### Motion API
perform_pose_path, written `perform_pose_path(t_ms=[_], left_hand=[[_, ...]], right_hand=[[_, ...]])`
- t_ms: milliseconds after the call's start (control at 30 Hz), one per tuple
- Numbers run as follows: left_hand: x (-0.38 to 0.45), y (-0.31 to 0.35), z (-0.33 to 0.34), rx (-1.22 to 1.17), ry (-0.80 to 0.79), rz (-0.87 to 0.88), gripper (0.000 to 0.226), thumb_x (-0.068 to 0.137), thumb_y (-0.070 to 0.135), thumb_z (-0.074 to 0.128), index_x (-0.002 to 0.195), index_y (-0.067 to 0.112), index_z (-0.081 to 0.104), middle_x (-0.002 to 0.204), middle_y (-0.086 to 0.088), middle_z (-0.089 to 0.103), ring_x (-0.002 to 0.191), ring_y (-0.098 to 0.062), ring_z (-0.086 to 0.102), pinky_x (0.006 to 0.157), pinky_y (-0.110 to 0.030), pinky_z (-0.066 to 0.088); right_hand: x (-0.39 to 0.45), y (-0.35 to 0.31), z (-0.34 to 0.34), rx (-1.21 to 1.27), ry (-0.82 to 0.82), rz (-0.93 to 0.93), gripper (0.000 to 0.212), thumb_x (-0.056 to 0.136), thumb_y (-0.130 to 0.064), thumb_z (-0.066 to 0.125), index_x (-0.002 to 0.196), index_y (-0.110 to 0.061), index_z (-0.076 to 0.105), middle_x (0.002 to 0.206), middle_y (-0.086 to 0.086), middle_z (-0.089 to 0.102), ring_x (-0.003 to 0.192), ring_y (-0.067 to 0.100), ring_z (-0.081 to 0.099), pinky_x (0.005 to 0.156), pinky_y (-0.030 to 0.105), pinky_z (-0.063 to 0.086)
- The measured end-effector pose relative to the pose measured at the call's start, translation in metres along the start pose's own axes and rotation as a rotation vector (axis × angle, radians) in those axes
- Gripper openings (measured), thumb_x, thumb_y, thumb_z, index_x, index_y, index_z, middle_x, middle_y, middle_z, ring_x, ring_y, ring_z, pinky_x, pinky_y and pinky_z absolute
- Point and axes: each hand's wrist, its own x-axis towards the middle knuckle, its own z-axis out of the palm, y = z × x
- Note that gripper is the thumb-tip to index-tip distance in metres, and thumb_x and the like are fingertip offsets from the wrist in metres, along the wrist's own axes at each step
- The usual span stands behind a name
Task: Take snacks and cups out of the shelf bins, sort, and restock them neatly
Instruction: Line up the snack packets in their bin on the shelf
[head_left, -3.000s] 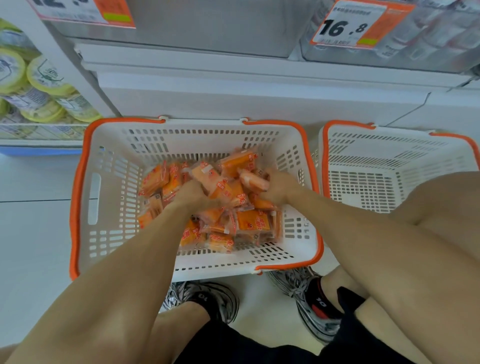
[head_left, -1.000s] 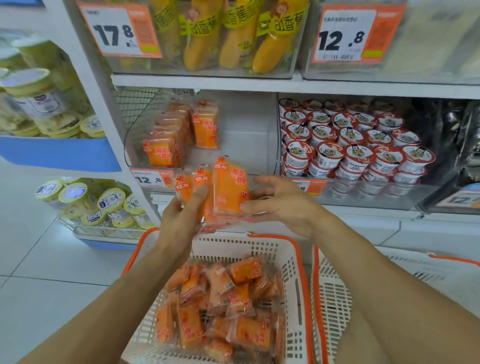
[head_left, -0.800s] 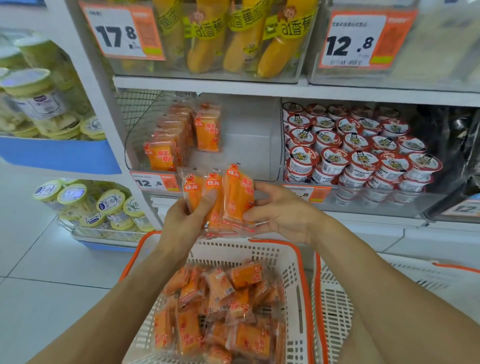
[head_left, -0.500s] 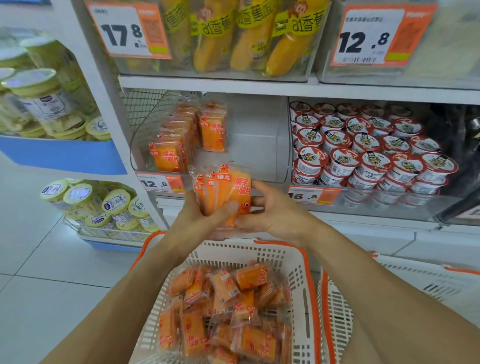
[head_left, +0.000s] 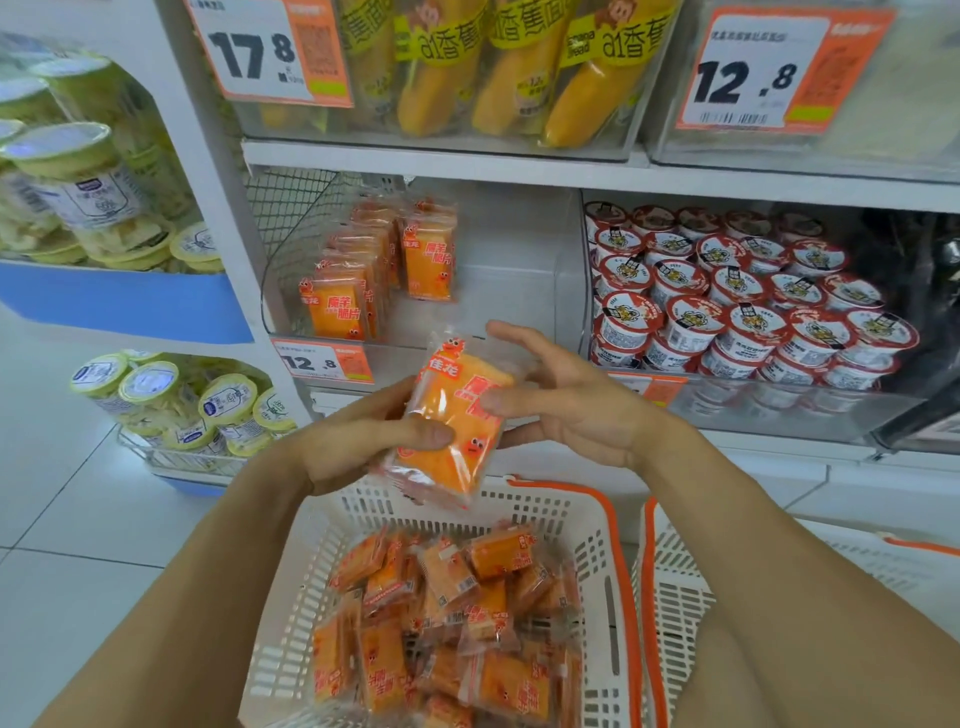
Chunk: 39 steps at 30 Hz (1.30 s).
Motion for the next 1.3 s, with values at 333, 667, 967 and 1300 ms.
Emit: perform_pose_path(t_ms=[333, 667, 967, 1300], left_hand=[[0.001, 0.024, -0.026, 0.304, 0.183, 0.124, 0.072, 0.06, 0.039, 0.092, 0.125, 0.029, 0.062, 0.114, 0.008, 0.072, 0.104, -0.009, 0.069, 0.091, -0.03, 0.057], [0.037, -0.003, -0.062, 0.89, 0.877, 0.281, 0.068, 0.071, 0.046, 0.085, 0.128, 0.019, 0.061, 0.124, -0.007, 0.059, 0.12, -0.027, 0.048, 0.099, -0.037, 0.038], [0.053, -0.044, -0.075, 1.081, 1.017, 0.42, 0.016, 0.075, 0.027, 0.084, 0.082, 0.019, 0.072, 0.083, 0.001, 0.071, 0.086, -0.029, 0.059, 0.088, -0.034, 0.029], [0.06, -0.052, -0.08, 1.08, 1.041, 0.43, 0.016, 0.075, 0.025, 0.084, 0.081, 0.022, 0.07, 0.081, 0.004, 0.068, 0.084, -0.027, 0.057, 0.085, -0.035, 0.031]], right_hand=[[0.014, 0.008, -0.005, -0.144, 0.1, -0.384, 0.08, 0.068, -0.013, 0.088, 0.14, -0.024, 0.054, 0.128, 0.014, 0.065, 0.119, 0.03, 0.063, 0.097, 0.049, 0.055], [0.068, -0.023, 0.009, -0.588, 0.645, -0.892, 0.075, 0.068, 0.0, 0.083, 0.134, -0.01, 0.05, 0.131, 0.008, 0.052, 0.124, 0.008, 0.053, 0.097, 0.023, 0.05], [0.195, -0.03, -0.008, -0.84, 0.463, -0.443, 0.075, 0.061, -0.009, 0.087, 0.128, -0.016, 0.053, 0.13, 0.002, 0.054, 0.117, 0.015, 0.056, 0.101, 0.026, 0.046], [0.218, -0.016, 0.005, -0.672, 0.598, -0.308, 0.116, 0.063, -0.018, 0.089, 0.155, -0.02, 0.018, 0.126, -0.002, 0.035, 0.125, 0.023, 0.053, 0.109, 0.038, 0.046]])
